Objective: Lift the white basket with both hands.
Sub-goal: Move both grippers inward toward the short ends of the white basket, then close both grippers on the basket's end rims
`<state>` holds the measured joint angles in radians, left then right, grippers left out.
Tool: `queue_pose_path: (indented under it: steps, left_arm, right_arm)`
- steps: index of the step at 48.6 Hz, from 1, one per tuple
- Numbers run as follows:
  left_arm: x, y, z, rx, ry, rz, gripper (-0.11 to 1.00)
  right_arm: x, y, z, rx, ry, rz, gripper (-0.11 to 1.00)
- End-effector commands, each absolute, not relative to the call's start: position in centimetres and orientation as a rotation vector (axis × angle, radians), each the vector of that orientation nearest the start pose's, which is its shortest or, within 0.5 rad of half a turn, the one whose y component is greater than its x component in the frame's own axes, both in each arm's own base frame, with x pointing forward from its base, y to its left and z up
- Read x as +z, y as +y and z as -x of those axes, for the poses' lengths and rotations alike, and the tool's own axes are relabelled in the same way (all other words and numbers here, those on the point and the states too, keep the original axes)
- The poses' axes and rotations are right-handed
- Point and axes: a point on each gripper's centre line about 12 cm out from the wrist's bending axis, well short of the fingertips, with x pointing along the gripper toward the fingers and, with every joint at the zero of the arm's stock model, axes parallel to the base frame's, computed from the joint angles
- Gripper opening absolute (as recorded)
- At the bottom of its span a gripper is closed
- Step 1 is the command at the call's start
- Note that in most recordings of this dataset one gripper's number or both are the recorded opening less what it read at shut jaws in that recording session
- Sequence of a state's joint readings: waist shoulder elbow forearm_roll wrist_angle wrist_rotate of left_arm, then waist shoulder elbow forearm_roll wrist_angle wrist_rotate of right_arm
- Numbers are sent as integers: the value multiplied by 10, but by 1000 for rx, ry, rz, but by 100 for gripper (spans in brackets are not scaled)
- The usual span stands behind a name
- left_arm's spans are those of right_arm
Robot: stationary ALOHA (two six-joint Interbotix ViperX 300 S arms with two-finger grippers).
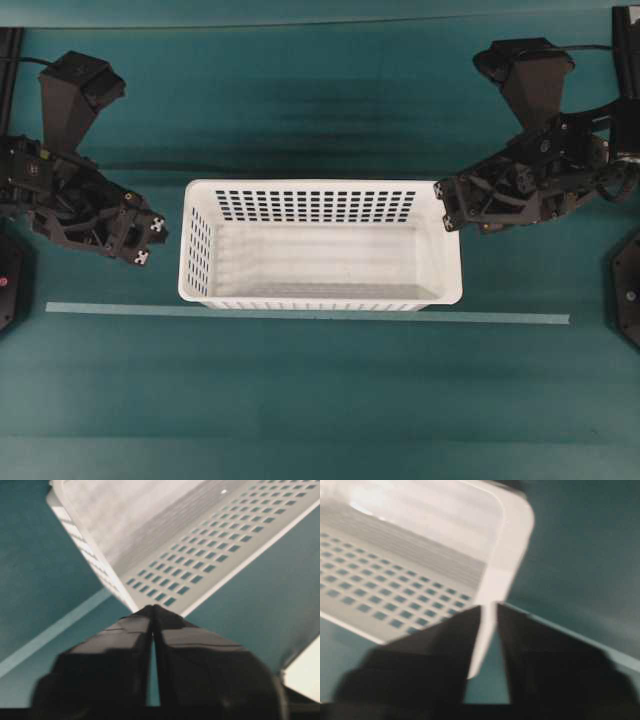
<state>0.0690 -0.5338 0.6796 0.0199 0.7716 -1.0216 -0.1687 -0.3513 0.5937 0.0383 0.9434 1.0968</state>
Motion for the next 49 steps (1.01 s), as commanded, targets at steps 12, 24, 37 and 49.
queue_pose_path:
  steps: [12, 24, 37, 49]
  left_arm:
    - [278, 21, -269, 529, 779, 962, 82]
    - [263, 26, -280, 567, 820, 962, 97]
    - [236, 29, -288, 642, 851, 1031, 97]
    - [205, 35, -291, 692, 872, 1063, 97]
  right_arm:
    - [225, -41, -288, -862, 1028, -1165, 89]
    - [215, -40, -301, -920, 1050, -1217, 90]
    - [199, -38, -309, -1000, 1062, -1262, 90]
    - [183, -38, -314, -1032, 1083, -1253, 90]
